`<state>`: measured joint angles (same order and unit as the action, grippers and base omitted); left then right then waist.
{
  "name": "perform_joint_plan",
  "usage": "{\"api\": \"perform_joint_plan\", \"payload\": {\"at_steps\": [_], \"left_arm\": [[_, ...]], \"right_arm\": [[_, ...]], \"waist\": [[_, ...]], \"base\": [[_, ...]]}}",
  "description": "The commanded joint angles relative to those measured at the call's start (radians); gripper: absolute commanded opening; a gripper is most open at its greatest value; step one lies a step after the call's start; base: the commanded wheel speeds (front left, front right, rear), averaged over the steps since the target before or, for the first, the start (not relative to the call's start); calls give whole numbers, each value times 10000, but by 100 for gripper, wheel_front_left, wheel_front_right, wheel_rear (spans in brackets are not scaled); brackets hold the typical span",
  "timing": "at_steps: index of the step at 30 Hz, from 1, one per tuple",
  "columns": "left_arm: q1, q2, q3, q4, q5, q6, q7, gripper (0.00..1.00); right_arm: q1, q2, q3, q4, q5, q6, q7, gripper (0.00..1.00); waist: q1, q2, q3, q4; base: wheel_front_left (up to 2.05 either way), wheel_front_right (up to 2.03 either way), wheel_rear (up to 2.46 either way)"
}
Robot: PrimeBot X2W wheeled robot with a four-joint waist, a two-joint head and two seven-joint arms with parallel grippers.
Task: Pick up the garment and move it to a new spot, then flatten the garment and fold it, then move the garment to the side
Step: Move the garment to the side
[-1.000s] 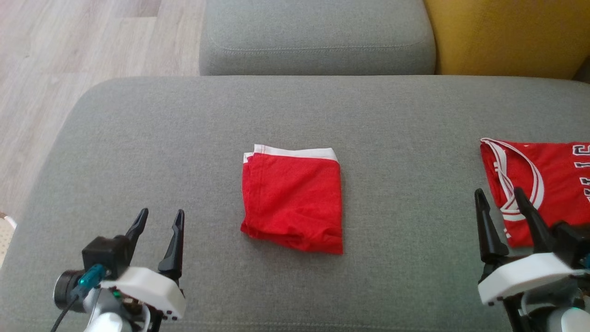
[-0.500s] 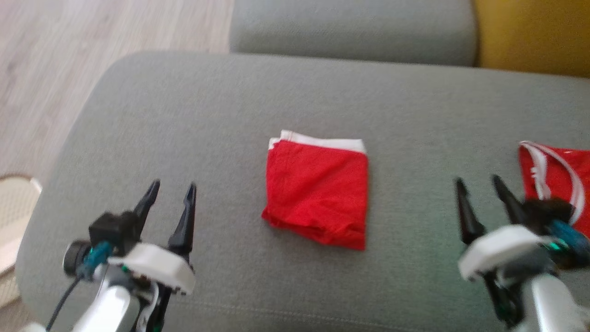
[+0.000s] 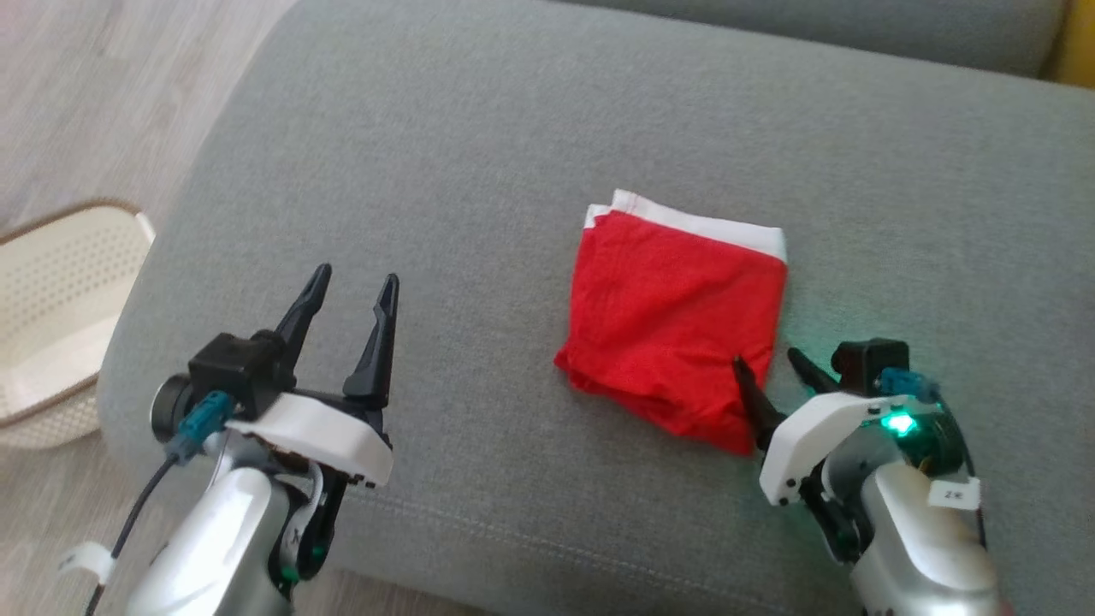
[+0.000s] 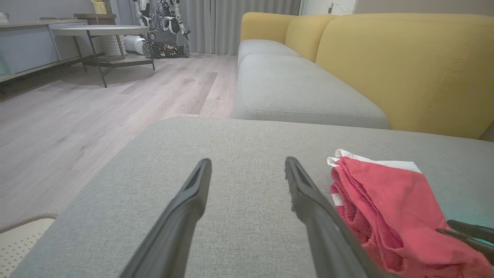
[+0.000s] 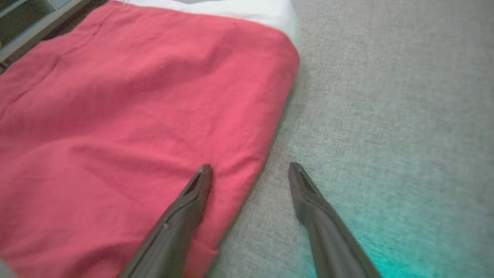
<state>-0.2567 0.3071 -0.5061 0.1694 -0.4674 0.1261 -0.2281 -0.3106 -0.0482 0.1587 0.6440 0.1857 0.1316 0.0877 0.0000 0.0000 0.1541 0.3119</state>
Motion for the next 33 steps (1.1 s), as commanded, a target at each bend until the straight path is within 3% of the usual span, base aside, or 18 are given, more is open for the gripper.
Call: {"api": "perform_joint_plan", "payload": {"at_steps": [1,4,5,6,7,18,26,33], "left_arm": [[-601,150,384,-198,79,-41,-130,100],[-649,82,411,-78,82,-83,-195,100],[-649,61,419,-46,88,-88,-212,100],[-644,40,434,-14,87,-90,-228,100],[-639,21,444,20,84,-100,-241,100],[-485,89,674,-27,97,-84,-305,100],[-306,237,823,-376,144,17,-320,100],[-388,347,844,-647,175,17,-322,100]], "right_arm": [[-426,-23,327,8,233,-9,-101,100],[-643,-22,537,657,600,-9,-85,100],[-691,-22,633,790,731,-9,-114,85],[-743,-22,743,902,797,-9,-119,27],[-790,-22,832,973,873,-9,-152,0],[-1025,-21,1542,466,641,-9,-377,0],[80,-474,946,-1985,-386,-9,583,0],[950,-1728,391,-4789,-894,-9,2284,0]], "waist": [[0,0,158,151],[0,0,232,169],[0,0,241,161],[0,0,253,137],[0,0,258,111],[0,0,185,-905],[0,0,238,-2298],[0,0,518,-3203]], "base": [[0,0,0],[0,0,0],[0,0,0],[0,0,0],[0,0,0],[0,0,0],[0,0,0],[0,0,0]]}}
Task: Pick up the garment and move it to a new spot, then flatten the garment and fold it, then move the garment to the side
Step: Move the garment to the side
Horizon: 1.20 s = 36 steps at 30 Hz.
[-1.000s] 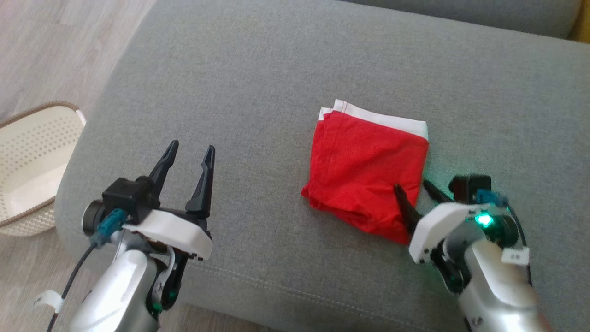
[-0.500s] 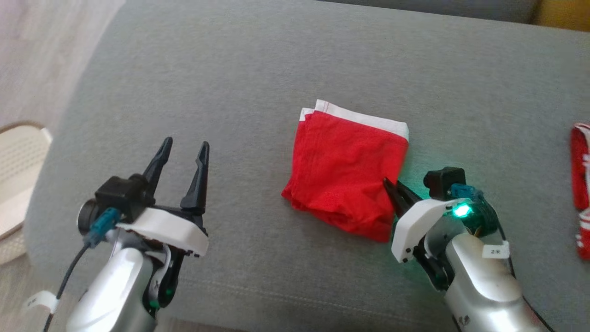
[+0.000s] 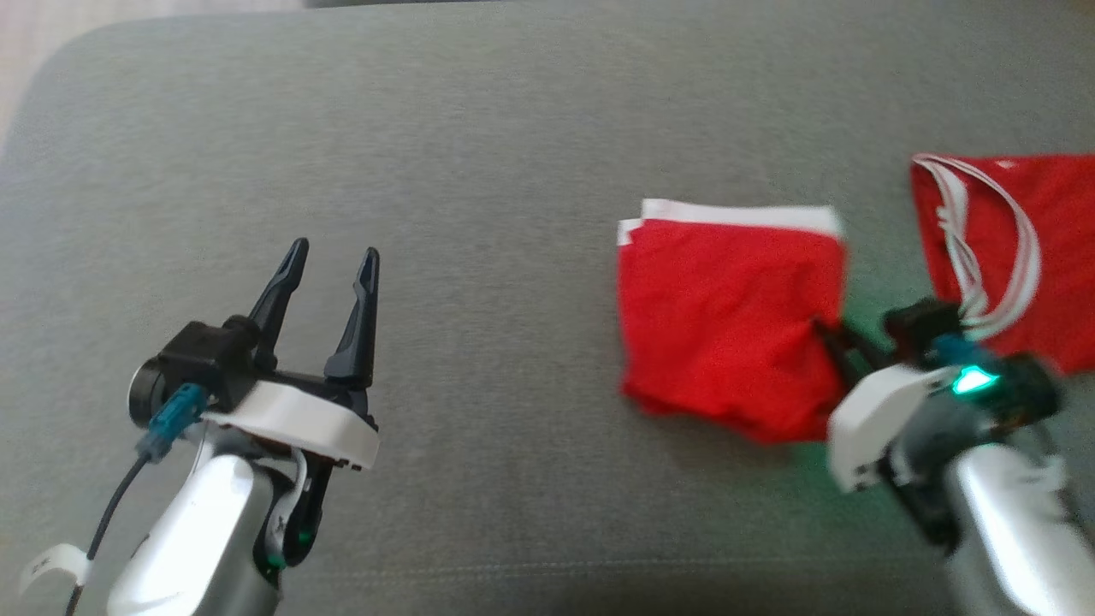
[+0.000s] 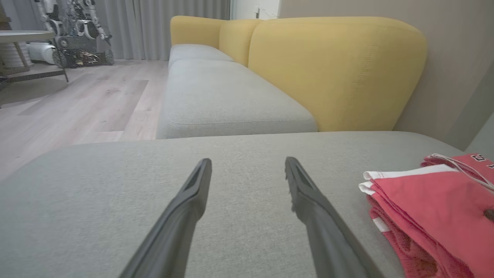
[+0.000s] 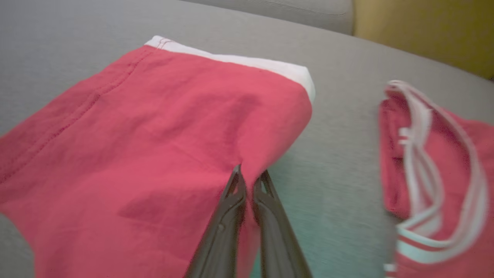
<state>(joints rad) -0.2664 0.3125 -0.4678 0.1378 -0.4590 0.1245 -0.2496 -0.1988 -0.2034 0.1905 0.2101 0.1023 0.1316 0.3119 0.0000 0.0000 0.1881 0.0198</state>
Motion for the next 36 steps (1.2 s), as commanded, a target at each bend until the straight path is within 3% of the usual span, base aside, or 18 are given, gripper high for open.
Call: {"api": "perform_joint_plan", "payload": {"at_steps": [1,8,18,24,31,32,33,34,36], "left_arm": [[-328,299,458,-362,98,28,-107,100],[-670,296,422,-501,143,-51,-110,100],[-1130,352,382,-516,233,-213,-113,100],[-1308,393,403,-551,268,-273,-115,100],[-1519,451,388,-547,309,-337,-116,100],[-1533,457,387,-544,308,-342,-116,100],[-1544,462,387,-538,308,-345,-116,100],[-1552,467,385,-529,307,-349,-117,100],[-1559,475,385,-501,298,-357,-117,100]], "right_arm": [[-135,-385,-23,-771,-107,-9,287,0],[-876,-1928,-799,-1927,-207,-9,1473,0],[-2593,-3669,-1774,-1427,-426,-9,1646,0],[-2862,-3614,-2054,-795,-429,-9,1314,0],[-3195,-2889,-2586,276,-669,-9,582,0],[-3226,-2802,-2675,416,-743,-9,498,9],[-3267,-2690,-2779,535,-784,-9,396,46],[-3298,-2589,-2859,636,-838,-9,302,100],[-3341,-2372,-3047,815,-897,-9,97,100]], "waist": [[0,0,240,-380],[0,0,780,-821],[0,0,1546,-965],[0,0,1898,-1015],[0,0,2245,-1100],[0,0,2272,-1110],[0,0,2293,-1119],[0,0,2309,-1128],[0,0,2319,-1147]], "base": [[0,0,0],[0,0,0],[0,0,0],[0,0,0],[0,0,0],[0,0,0],[0,0,0],[0,0,0],[0,0,0]]}}
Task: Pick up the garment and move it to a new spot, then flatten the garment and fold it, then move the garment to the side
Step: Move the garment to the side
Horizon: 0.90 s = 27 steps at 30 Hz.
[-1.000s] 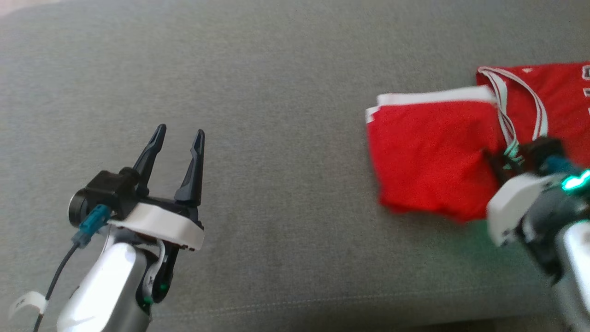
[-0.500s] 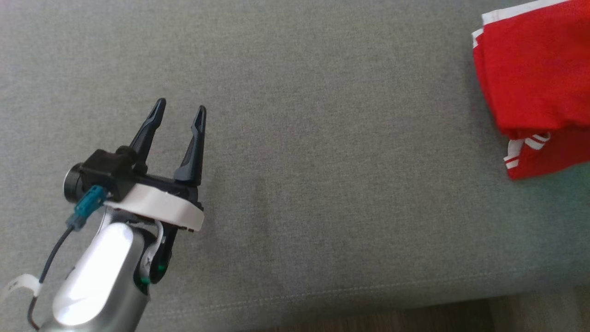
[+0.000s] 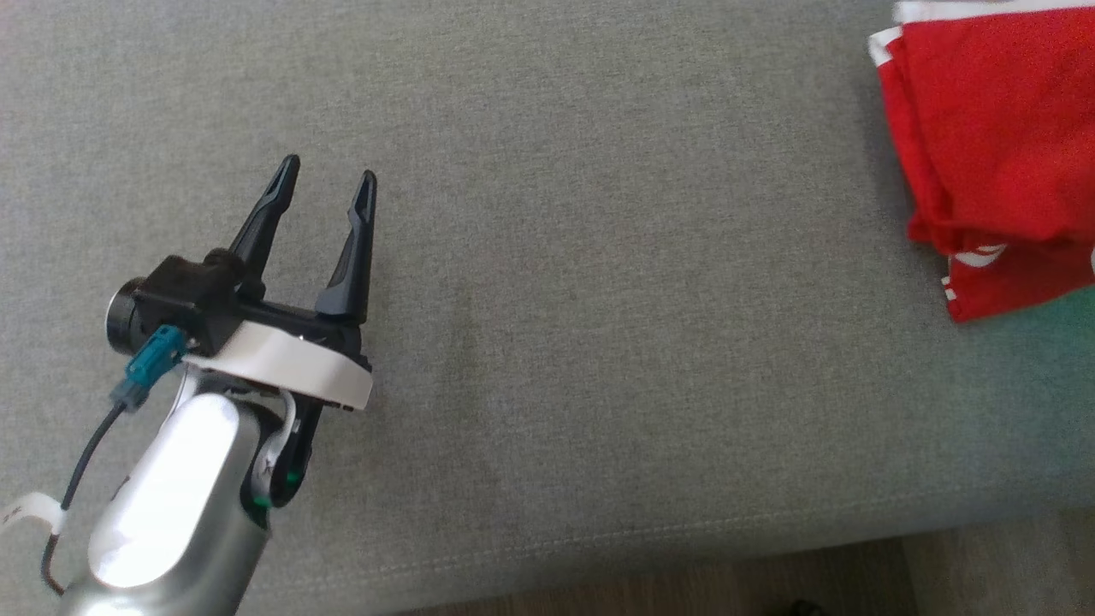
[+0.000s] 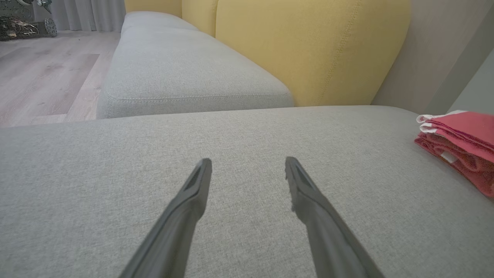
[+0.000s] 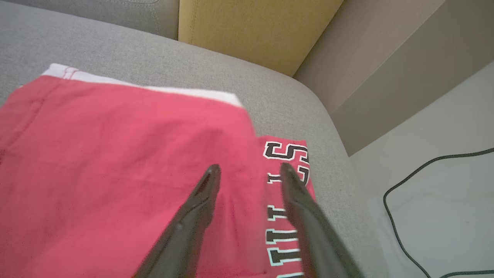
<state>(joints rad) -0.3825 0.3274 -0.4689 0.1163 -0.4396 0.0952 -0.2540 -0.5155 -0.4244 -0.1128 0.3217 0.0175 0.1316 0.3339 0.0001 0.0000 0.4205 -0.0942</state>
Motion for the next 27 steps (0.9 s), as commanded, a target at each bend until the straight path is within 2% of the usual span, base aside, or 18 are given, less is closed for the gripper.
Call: {"api": "perform_joint_plan", "payload": {"at_steps": [1,7,12,16,19,23,27], "left_arm": [[-394,332,400,-266,97,-68,-73,100],[-190,315,435,-62,2,-66,-75,100],[214,320,548,55,-96,38,-76,100],[571,337,649,48,-178,170,-76,100],[837,343,710,23,-253,276,-76,100],[1145,367,782,-16,-351,407,-76,100],[1410,411,857,-63,-422,516,-76,100]], "right_arm": [[-180,-54,-123,-234,-97,-9,-238,100],[182,780,-1086,-306,-234,-9,-874,100],[979,1897,-1443,-1487,-10,-9,-1445,100],[1852,2887,-1155,-2746,194,-9,-1738,100],[2462,3370,-754,-3420,333,-9,-1876,100],[2923,3670,-172,-3816,581,-9,-2079,100],[3052,3733,591,-3663,1068,-9,-2427,100]], "waist": [[-1,0,-20,-20],[-1,0,-471,-66],[-1,0,-1085,-28],[-1,0,-1548,118],[-1,0,-1868,315],[-1,0,-2244,659],[-1,0,-2595,1042]], "base": [[0,0,0],[0,0,0],[0,0,0],[0,0,0],[0,0,0],[0,0,0],[0,0,0]]}}
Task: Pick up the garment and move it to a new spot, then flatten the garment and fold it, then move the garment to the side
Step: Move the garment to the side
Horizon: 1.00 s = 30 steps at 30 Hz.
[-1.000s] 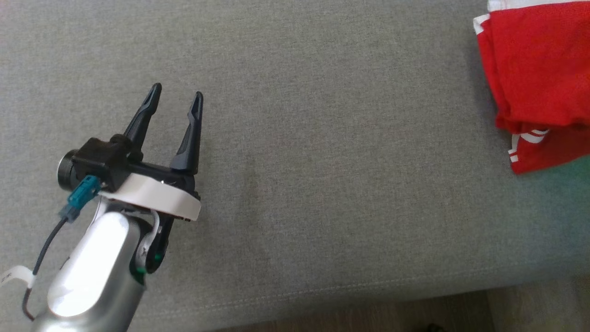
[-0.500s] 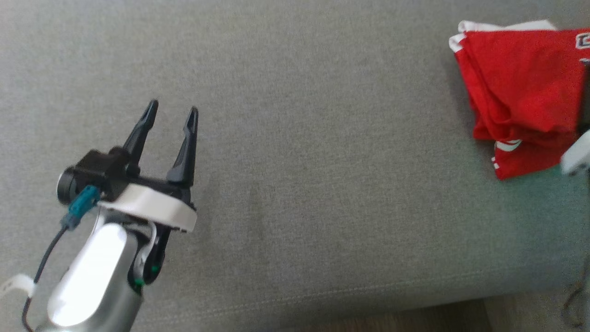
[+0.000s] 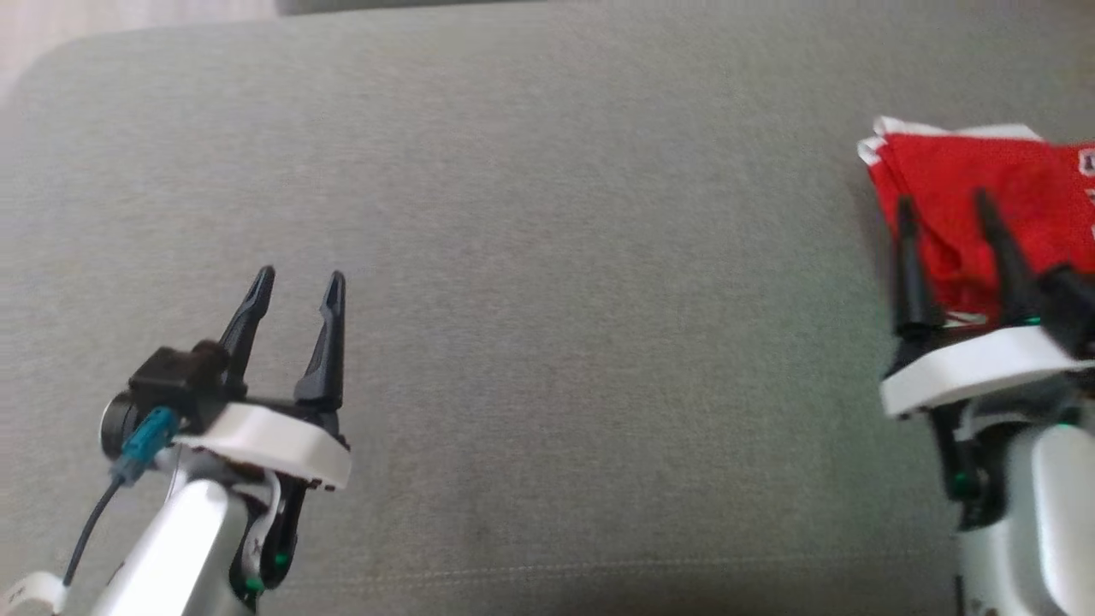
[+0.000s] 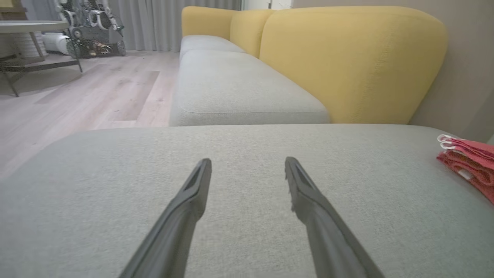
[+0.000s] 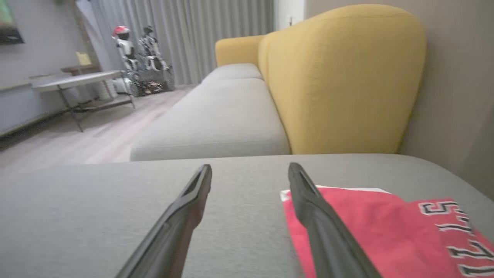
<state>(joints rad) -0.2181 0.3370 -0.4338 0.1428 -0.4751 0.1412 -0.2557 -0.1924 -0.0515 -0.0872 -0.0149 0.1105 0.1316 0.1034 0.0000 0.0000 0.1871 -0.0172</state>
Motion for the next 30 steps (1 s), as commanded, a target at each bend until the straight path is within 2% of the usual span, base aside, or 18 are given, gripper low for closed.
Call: {"api": "perform_joint_plan", "payload": {"at_steps": [1,4,11,30], "left_arm": [[-178,331,532,-331,-84,74,-59,100],[-27,384,567,-395,-80,100,-59,100],[351,446,540,-496,5,84,-60,100],[1349,644,271,-433,31,229,41,100]], "right_arm": [[-183,6,539,-163,339,-9,-245,100],[-287,9,1018,356,703,-9,-694,100],[-22,11,1309,1239,716,-9,-1170,100],[1805,12,930,745,601,-9,-959,100]], "waist": [[0,0,-336,361],[0,0,-534,610],[0,0,-1079,980],[0,0,-2211,899]], "base": [[0,0,0],[0,0,0],[0,0,0],[0,0,0]]}}
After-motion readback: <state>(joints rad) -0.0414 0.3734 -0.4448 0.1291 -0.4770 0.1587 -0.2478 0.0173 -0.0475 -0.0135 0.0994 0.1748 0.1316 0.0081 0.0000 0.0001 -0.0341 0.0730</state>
